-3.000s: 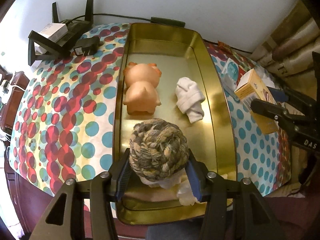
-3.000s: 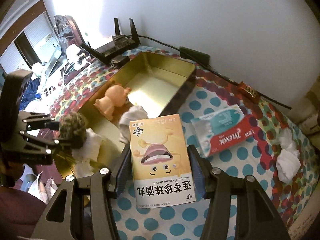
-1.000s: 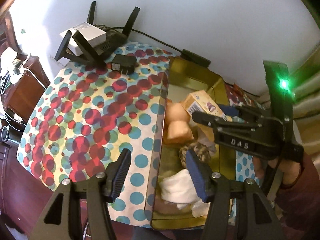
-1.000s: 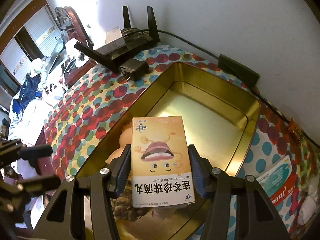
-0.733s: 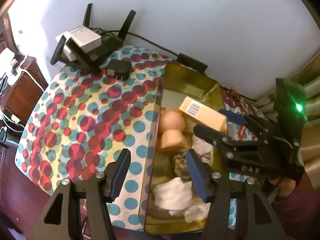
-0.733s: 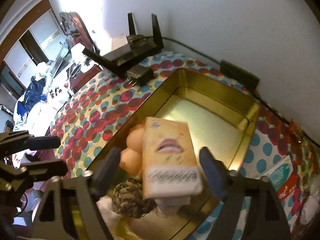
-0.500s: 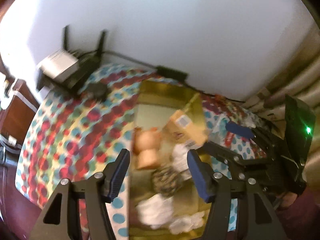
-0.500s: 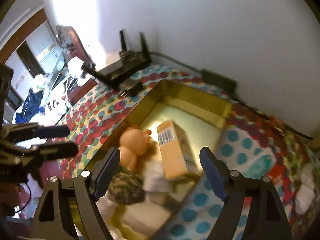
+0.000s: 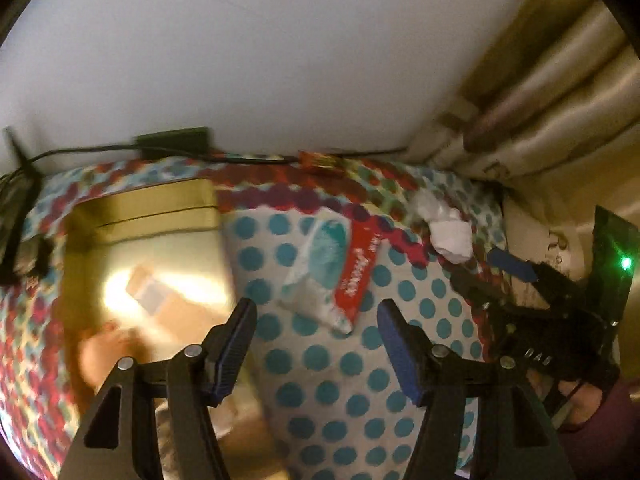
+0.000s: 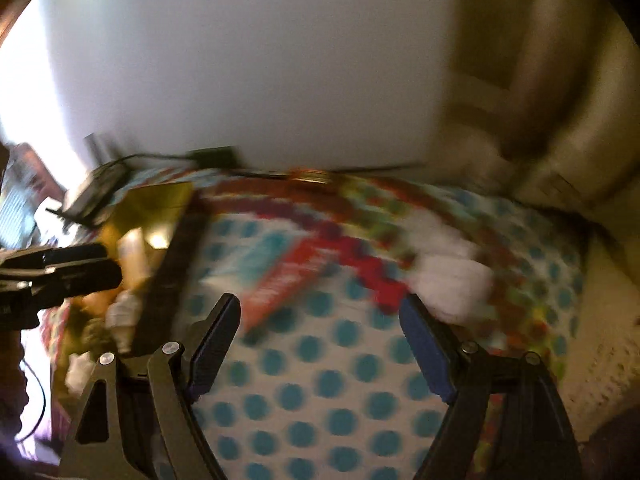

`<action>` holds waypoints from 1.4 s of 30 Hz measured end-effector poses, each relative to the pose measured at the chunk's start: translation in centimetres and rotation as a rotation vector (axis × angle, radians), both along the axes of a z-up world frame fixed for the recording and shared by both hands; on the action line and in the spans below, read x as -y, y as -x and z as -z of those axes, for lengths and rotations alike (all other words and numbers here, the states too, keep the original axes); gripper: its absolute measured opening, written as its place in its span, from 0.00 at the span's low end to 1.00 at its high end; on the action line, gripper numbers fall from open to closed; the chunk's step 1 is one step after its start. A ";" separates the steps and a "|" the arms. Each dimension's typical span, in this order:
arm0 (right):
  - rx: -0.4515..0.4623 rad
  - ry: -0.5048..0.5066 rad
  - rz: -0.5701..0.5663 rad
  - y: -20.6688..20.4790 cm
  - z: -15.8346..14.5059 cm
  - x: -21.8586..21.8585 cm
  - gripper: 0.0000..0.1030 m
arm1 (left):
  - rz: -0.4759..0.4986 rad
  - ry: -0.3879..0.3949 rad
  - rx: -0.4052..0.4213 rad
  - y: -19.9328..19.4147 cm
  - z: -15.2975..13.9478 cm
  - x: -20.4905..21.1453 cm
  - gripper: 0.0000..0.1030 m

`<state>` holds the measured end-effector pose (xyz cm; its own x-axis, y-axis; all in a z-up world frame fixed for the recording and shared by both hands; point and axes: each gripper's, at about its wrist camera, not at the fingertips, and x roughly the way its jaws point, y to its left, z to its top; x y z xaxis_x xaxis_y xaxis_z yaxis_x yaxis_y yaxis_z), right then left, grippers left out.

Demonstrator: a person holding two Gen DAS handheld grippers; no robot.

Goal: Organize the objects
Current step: 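Grasp the Tylenol box with the left gripper while the right gripper approaches the white sock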

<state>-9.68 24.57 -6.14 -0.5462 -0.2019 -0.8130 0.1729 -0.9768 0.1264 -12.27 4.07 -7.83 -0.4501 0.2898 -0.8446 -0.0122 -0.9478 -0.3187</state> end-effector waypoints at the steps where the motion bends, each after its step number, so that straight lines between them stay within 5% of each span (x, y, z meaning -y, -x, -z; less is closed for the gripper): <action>1: 0.004 -0.003 0.030 0.2 0.3 -1.2 0.78 | 0.011 0.015 0.006 0.5 0.4 -0.7 0.62; 18: 0.110 0.046 0.158 2.7 4.5 -7.9 0.78 | 0.211 0.112 0.134 7.1 6.0 -5.6 0.62; 29: 0.129 0.045 0.154 4.4 5.7 -7.0 0.78 | 0.286 0.120 0.148 7.7 6.4 -5.5 0.63; 33: 0.130 0.048 0.161 4.7 5.8 -7.1 0.78 | 0.356 0.184 0.151 7.8 6.3 -6.8 0.64; 42: 0.132 0.070 0.174 5.0 5.9 -7.5 0.78 | 0.290 0.229 0.190 9.3 7.2 -5.7 0.64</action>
<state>-14.67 32.10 -12.05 -0.4673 -0.1724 -0.8671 -0.0205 -0.9784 0.2055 -21.53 9.77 -15.02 -0.2078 0.1769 -0.9620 -0.2500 -0.9604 -0.1226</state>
